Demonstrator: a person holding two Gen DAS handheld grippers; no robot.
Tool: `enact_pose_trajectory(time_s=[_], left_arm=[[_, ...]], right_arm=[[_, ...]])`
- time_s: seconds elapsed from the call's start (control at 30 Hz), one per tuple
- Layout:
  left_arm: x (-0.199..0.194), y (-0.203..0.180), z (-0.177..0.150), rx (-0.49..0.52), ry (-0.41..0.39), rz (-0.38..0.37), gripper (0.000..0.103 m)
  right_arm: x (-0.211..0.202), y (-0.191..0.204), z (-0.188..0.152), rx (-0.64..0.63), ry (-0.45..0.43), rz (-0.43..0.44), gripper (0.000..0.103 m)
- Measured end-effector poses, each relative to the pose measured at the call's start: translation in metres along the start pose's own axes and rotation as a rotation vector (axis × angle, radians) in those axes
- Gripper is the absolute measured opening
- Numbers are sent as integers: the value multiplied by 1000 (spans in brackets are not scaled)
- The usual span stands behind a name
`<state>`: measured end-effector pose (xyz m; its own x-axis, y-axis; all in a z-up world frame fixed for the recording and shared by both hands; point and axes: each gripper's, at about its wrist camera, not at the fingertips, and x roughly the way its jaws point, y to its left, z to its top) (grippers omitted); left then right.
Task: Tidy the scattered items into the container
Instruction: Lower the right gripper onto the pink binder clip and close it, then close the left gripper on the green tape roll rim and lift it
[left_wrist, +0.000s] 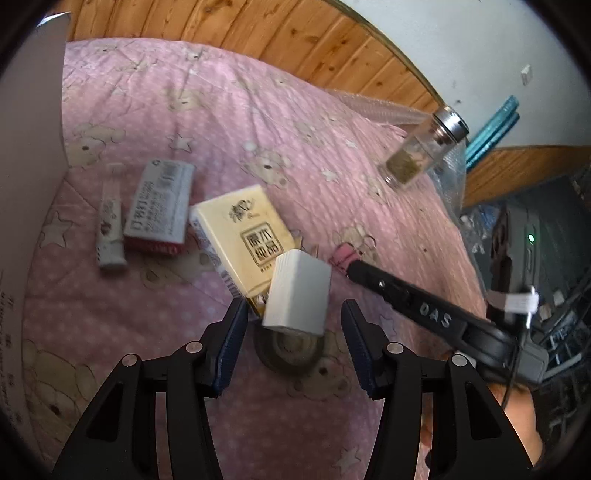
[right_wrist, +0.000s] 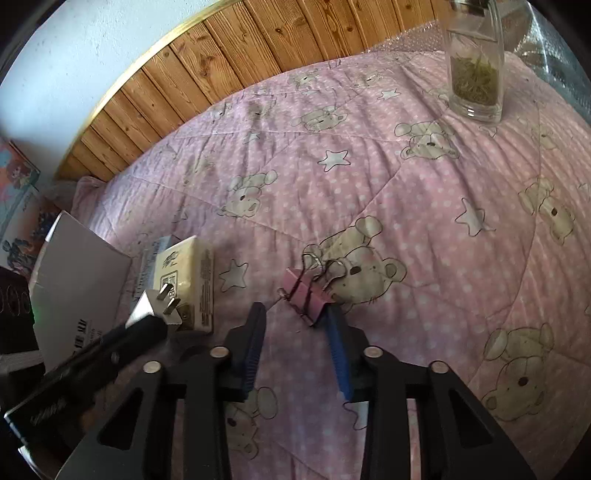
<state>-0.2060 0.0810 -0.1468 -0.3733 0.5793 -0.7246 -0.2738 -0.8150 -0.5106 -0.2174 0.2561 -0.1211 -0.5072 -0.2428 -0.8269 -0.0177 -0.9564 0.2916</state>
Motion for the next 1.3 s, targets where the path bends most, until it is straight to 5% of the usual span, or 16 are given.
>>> enact_pose_trajectory(time_s=[0.23, 0.47, 0.63, 0.7, 0.93, 1.1, 1.3], left_arm=[[-15, -12, -7, 51, -69, 98, 55], [-9, -29, -15, 130, -64, 121, 55], [-2, -28, -18, 133, -50, 149, 55], [-2, -28, -16, 135, -54, 154, 55], [15, -42, -4, 238, -36, 173, 55], [17, -51, -11, 232, 47, 16, 55], [25, -58, -13, 264, 31, 113, 56]], right_arm=[[-6, -17, 3, 94, -28, 44, 25], [2, -4, 7, 77, -35, 60, 52], [11, 7, 8, -12, -67, -3, 52], [12, 8, 8, -46, -56, -59, 35], [-5, -16, 8, 89, -3, -3, 35], [-11, -27, 5, 156, 19, 31, 35], [-25, -40, -5, 197, 19, 17, 35]])
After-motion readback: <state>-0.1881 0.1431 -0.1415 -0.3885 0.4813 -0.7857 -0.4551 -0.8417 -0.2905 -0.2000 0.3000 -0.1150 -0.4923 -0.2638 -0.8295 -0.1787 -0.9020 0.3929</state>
